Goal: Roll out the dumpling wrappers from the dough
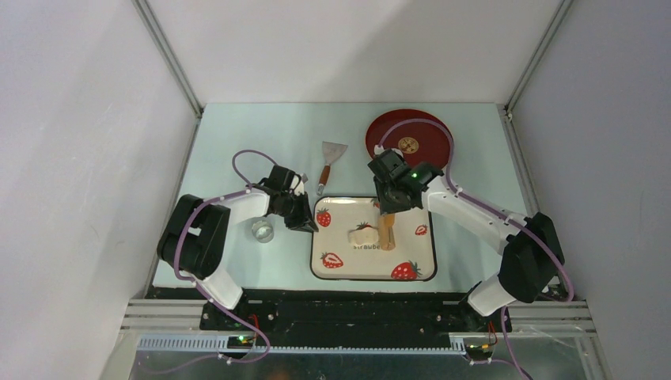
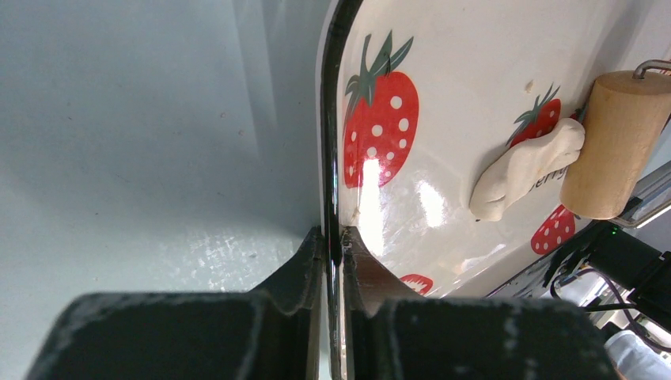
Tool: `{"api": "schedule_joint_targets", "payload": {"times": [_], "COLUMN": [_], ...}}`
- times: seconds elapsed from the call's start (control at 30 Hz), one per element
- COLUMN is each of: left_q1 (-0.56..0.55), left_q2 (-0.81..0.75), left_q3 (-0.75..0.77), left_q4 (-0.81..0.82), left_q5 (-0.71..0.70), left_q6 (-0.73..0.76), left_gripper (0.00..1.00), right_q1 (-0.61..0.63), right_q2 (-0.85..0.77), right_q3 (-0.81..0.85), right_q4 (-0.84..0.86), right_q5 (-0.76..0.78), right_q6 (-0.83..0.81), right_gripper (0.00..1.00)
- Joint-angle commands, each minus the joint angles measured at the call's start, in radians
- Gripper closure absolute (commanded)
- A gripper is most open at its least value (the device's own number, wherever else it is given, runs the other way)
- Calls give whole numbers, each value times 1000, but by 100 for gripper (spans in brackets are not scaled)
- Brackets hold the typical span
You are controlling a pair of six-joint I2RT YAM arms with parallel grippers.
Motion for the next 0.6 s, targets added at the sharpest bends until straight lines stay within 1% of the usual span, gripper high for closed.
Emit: {"api": "schedule_joint_targets", "payload": {"times": [0.0,0.17,0.3,0.57], "left_q1": [-18,-18,-18,-18], "left_q2": [61,64,64,63], "left_q3": [-32,-32,-34,-37], "left_q4": [-58,-58,-58,-57], "left_q5": [-122,-120,-120,-120], "left_q6": [74,72,74,71], "left_gripper": [100,100,100,100], "right_q1": [17,36,35,53], "right_q2": [20,16,-20,-71], "right_q3": [-17,-29,-25,45], "right_q4": [42,49,49,-8], "right_q5": [28,34,43,65], "right_q6": [-5,4,5,8], "right_gripper": [100,100,100,100]}}
